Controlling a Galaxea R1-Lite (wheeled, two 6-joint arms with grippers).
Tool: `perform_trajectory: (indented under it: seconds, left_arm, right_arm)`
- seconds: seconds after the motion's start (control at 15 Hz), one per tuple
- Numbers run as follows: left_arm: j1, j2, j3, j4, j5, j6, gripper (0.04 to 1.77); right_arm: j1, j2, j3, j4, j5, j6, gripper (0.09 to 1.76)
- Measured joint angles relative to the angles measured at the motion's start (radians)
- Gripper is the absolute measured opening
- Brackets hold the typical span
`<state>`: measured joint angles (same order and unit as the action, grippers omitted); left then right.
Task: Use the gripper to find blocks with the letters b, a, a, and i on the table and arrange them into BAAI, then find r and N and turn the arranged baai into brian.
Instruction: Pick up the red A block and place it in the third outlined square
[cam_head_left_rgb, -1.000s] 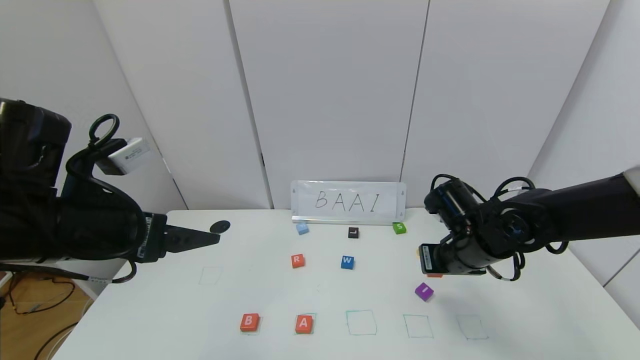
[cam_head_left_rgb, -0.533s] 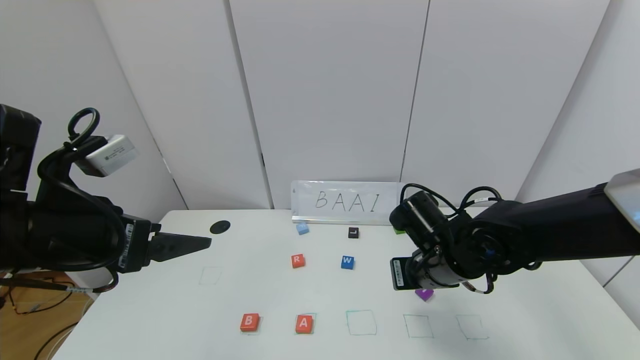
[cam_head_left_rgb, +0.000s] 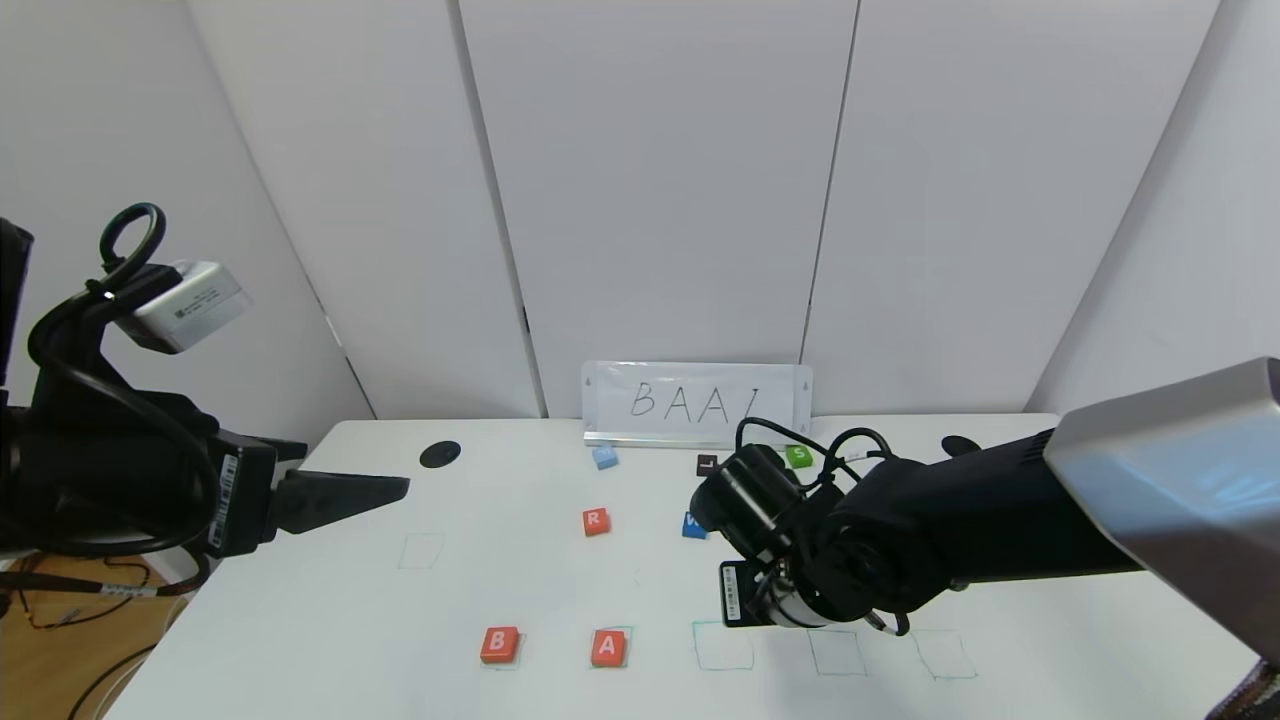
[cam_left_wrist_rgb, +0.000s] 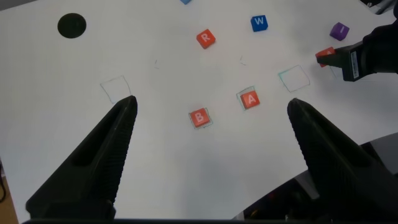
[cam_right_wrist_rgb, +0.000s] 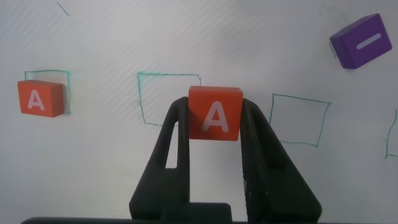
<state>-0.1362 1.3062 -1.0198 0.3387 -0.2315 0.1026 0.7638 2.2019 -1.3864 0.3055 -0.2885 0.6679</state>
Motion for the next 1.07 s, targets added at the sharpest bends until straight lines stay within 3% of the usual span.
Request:
perform_trajectory:
  seconds: [1.07]
  left_arm:
    - [0.0, -0.024, 0.01, 0.003, 0.0, 0.019, 1.72]
  right_arm:
    - [0.097, 0.133, -0.066, -0.003, -0.01, 0.049, 0.54]
